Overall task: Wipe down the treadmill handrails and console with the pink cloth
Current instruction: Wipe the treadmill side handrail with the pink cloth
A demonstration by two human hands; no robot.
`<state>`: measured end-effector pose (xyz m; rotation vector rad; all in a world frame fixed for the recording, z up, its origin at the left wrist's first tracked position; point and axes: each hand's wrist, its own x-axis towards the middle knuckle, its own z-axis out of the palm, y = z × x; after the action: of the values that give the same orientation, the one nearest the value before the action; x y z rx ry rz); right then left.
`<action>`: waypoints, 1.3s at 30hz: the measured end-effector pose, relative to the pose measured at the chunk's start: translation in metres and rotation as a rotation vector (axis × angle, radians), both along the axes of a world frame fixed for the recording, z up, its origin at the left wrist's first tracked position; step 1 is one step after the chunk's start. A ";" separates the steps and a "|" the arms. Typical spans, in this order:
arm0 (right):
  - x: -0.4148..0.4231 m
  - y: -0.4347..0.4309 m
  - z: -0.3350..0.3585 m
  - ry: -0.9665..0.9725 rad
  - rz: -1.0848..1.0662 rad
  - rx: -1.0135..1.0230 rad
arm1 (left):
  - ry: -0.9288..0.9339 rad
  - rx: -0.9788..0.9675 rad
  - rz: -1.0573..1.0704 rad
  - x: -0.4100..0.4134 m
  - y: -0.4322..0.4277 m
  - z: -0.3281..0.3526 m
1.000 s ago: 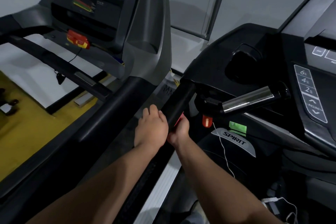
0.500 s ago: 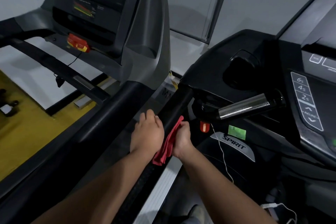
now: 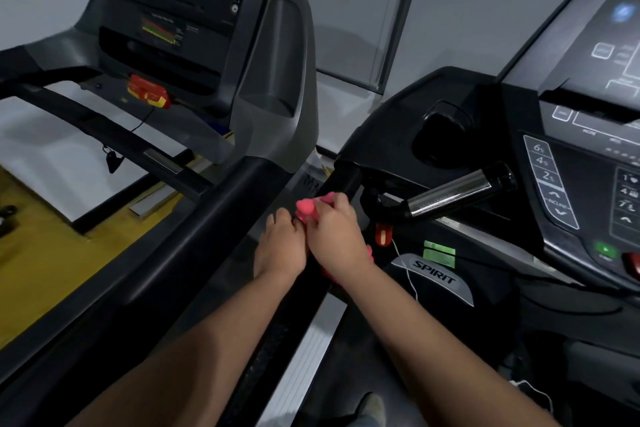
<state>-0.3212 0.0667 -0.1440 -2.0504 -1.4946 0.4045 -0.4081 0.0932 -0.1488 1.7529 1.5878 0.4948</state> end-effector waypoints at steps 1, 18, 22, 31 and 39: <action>-0.001 0.009 0.000 -0.107 0.026 -0.051 | -0.022 -0.004 0.005 -0.002 0.001 -0.001; -0.020 0.105 0.017 -0.719 0.275 -0.702 | -0.275 -0.003 0.241 -0.017 -0.007 -0.004; -0.028 0.125 0.001 -0.798 0.300 -0.931 | -0.405 0.089 0.278 -0.018 -0.008 -0.008; -0.028 0.096 0.006 -0.729 0.430 -0.627 | -0.468 0.117 0.328 -0.016 0.002 -0.013; 0.002 0.024 -0.021 -0.291 0.022 0.262 | -0.209 -0.005 0.238 -0.008 0.013 -0.015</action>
<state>-0.3191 0.0905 -0.1645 -1.9431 -1.6402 -0.0857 -0.4158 0.1057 -0.1642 1.4622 1.6511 0.7613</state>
